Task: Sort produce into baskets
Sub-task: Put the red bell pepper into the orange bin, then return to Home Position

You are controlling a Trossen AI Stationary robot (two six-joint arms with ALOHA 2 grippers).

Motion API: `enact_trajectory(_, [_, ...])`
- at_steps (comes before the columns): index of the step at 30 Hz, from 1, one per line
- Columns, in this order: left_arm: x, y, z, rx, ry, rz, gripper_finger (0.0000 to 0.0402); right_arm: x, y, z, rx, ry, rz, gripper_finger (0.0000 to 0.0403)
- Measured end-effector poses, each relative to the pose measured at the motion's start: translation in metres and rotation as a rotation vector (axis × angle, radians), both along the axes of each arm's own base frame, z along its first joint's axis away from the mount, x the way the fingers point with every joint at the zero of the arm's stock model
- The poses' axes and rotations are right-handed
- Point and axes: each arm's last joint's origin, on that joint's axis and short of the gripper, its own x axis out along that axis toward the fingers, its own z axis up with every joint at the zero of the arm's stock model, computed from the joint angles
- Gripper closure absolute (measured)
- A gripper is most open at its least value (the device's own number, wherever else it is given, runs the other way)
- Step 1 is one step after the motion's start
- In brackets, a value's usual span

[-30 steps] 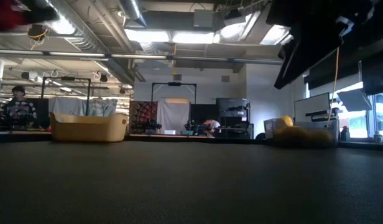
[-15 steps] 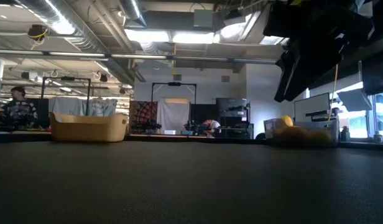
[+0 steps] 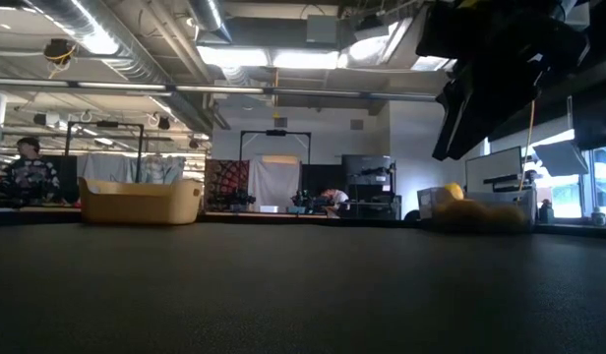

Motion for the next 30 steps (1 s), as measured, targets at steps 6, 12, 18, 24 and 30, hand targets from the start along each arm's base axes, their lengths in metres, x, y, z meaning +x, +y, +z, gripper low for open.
enact_trajectory(6, [0.003,0.002,0.001,-0.030,0.037,0.038,0.0252,0.000,0.000,0.000,-0.005,-0.004,-0.004,0.0205])
enact_trajectory(12, [0.010,0.010,0.003,-0.105,0.139,-0.042,0.0231,0.001,0.000,0.000,-0.004,-0.008,0.000,0.0205])
enact_trajectory(18, [0.024,0.036,0.029,-0.168,0.035,-0.107,0.0253,0.002,0.001,0.009,0.005,-0.018,0.031,0.0205])
enact_trajectory(24, [0.032,0.082,0.066,-0.064,-0.234,-0.153,0.0286,0.004,-0.003,0.028,-0.022,-0.060,0.084,0.0205])
enact_trajectory(30, [0.035,0.123,0.086,0.071,-0.360,-0.209,0.0316,-0.001,-0.021,0.041,-0.023,-0.092,0.069,0.0205])
